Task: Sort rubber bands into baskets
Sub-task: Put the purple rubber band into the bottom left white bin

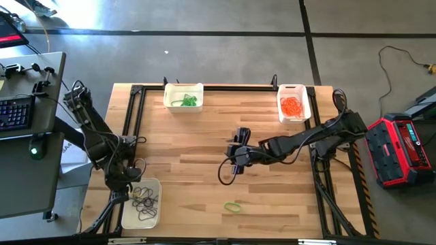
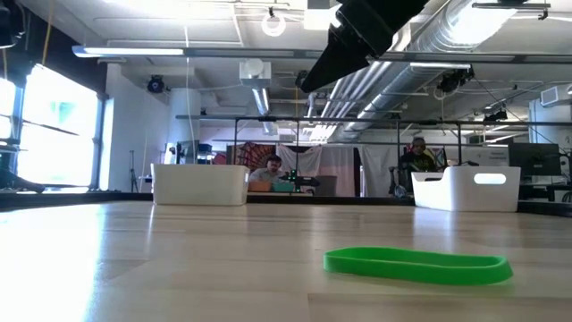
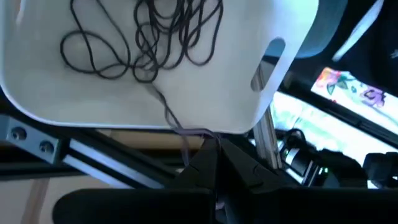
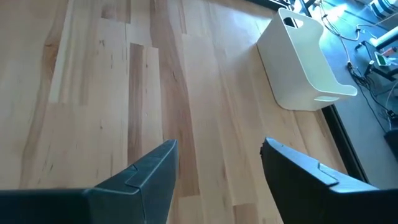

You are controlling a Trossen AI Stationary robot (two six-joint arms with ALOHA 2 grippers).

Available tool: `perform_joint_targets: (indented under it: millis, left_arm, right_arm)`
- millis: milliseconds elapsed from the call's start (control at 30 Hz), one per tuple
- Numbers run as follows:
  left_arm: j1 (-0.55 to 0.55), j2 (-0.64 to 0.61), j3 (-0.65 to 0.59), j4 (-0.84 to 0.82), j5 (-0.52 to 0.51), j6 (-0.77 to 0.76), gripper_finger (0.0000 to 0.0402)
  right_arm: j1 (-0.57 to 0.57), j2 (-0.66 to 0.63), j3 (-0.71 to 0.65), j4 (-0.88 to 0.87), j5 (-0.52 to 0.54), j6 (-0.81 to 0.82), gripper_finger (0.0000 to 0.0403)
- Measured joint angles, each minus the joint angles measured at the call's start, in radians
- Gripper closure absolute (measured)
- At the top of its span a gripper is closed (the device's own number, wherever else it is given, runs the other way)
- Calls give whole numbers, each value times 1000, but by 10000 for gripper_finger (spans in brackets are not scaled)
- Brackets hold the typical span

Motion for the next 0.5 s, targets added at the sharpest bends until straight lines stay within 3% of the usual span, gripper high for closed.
perform_joint_targets:
  millis: [500]
  left_arm:
    - [24, 90, 0, 70, -50, 1, 393]
  right_arm:
    - [0, 0, 0, -18, 0, 0, 181]
